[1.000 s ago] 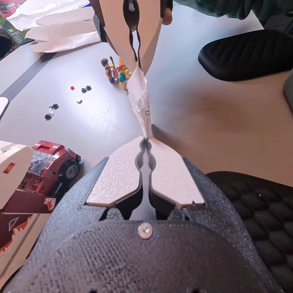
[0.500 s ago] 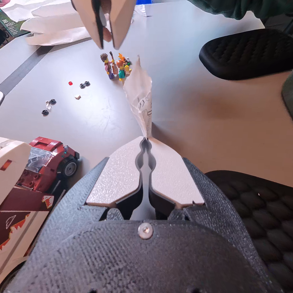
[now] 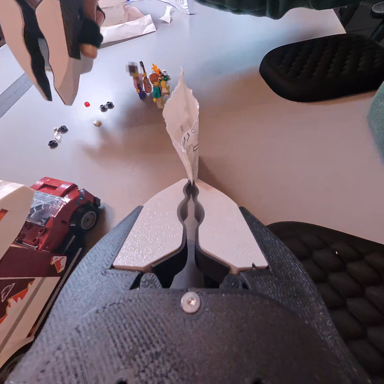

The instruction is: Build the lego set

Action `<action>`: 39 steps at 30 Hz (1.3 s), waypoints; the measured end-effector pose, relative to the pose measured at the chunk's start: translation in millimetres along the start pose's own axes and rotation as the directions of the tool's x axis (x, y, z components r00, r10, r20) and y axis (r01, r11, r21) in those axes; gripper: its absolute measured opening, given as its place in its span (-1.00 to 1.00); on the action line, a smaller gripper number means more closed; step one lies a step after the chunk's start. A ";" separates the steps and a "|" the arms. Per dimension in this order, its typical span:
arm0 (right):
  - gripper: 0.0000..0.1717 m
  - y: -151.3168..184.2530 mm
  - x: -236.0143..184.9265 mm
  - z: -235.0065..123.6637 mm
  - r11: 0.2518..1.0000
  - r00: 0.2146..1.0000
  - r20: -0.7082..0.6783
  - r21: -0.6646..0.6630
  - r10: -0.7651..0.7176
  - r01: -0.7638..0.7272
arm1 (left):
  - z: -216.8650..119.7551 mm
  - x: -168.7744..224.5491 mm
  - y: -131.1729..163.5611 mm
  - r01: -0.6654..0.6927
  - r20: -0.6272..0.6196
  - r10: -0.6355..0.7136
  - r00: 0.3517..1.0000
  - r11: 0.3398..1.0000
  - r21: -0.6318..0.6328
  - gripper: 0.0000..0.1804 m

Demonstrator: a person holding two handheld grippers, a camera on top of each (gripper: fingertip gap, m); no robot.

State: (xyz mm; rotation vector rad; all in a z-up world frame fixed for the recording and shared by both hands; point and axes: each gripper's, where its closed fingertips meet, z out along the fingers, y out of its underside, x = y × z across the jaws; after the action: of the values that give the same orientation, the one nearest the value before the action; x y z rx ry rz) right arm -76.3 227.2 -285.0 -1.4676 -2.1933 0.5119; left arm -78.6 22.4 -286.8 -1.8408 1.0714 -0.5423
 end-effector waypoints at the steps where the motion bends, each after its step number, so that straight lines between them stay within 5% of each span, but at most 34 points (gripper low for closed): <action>1: -0.75 1.9 0.5 5.8 1.000 1.000 0.023 -0.015 0.002 -0.002 | 0.0 -0.2 0.0 0.003 -0.001 -0.003 1.000 1.000 0.001 -1.00; 13: -0.69 -8.9 9.2 36.7 0.997 0.992 0.125 -0.067 -0.019 0.027 | 0.2 -2.2 -0.1 0.016 0.003 -0.016 1.000 1.000 0.000 -1.00; 22: -0.88 -14.5 5.9 48.3 0.988 0.985 0.174 -0.153 0.005 0.022 | 0.2 -2.0 1.1 0.016 0.008 -0.016 1.000 1.000 -0.008 -1.00; 31: -0.88 -89.7 -106.6 -39.9 0.971 0.882 0.428 0.209 -0.197 0.116 | 1.7 -7.5 4.4 0.052 0.040 -0.050 0.998 0.998 -0.033 -0.99; 39: -0.89 -80.0 -164.3 -32.0 0.948 0.848 0.430 0.207 -0.309 0.241 | 3.2 -6.3 3.7 0.045 0.046 -0.044 0.998 0.998 -0.034 -0.99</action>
State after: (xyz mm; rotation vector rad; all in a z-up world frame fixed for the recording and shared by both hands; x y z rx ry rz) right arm -64.9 47.1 -242.0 -0.9968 -2.6044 0.9746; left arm -81.2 28.5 -291.1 -1.9026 1.0175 -0.5086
